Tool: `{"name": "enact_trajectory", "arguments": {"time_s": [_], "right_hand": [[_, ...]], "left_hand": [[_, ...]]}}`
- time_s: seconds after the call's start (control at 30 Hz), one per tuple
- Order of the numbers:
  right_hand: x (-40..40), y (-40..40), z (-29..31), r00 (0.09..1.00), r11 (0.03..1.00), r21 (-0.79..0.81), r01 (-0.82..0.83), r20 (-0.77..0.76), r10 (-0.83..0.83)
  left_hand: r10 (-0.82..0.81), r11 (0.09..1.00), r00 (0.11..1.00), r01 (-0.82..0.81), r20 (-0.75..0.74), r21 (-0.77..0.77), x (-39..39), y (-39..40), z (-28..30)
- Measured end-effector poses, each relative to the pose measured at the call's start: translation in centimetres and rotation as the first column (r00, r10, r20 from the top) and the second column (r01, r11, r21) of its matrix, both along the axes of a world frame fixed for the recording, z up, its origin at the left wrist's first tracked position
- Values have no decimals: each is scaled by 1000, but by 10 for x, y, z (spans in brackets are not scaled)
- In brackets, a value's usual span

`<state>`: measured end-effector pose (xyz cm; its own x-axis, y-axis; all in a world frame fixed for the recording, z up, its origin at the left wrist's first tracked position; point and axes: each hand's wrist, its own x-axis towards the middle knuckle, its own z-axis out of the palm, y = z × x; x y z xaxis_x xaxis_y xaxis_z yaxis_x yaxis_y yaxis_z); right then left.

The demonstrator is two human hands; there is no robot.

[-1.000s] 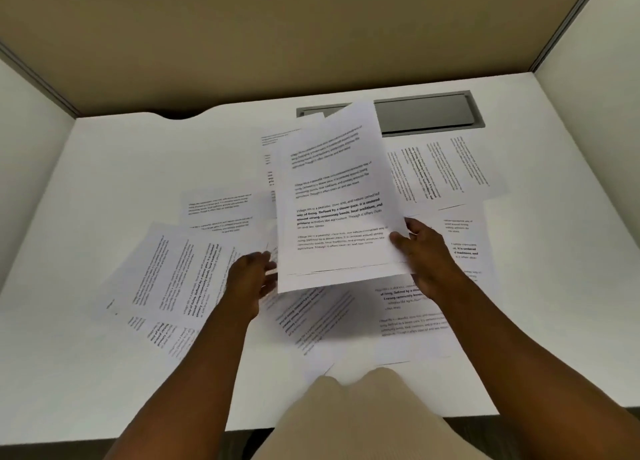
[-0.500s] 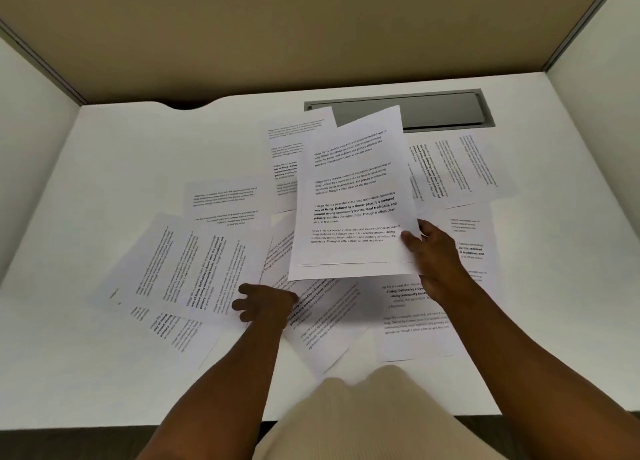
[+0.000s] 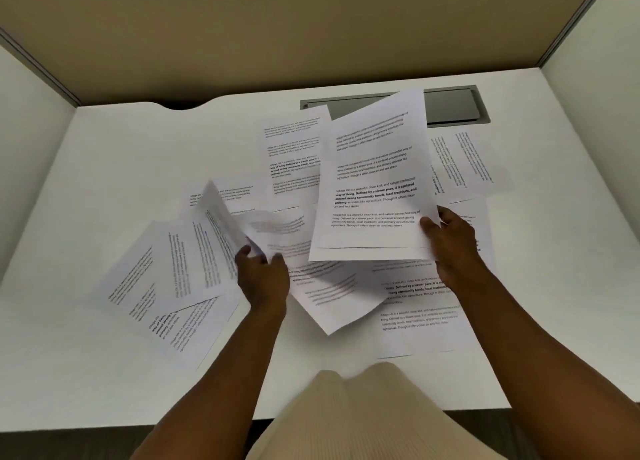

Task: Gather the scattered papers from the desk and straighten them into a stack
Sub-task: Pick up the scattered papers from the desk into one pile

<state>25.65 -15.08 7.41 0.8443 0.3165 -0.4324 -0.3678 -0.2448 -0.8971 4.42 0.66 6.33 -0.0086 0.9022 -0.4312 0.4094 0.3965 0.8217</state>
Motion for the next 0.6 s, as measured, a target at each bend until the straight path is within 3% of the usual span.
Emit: {"name": "enact_trajectory", "arguments": {"time_s": [0.1, 0.23, 0.3, 0.4, 0.5, 0.6], "right_hand": [[9, -5, -2, 999, 1000, -9, 24, 42, -23], [20, -12, -8, 995, 997, -44, 65, 83, -61], [23, -15, -12, 994, 995, -58, 77, 87, -72], [20, -17, -15, 996, 997, -46, 66, 63, -63], [13, -13, -17, 999, 998, 15, 54, -6, -54], [3, -7, -16, 994, 996, 90, 9, -110, 1]], "left_hand": [[-128, 979, 991, 131, -33, 153, 0, 7, 32], [-256, 862, 934, 337, -248, 377, -5, 21, 82], [-286, 817, 930, 362, -230, 449, -7, 27, 110], [-378, 835, 926, 332, 19, 439, -9, 35, 149], [-389, 904, 851, 278, 353, 326, -6, 44, 171], [-368, 929, 776, 328, 513, 170, 2, 57, 164]]}}
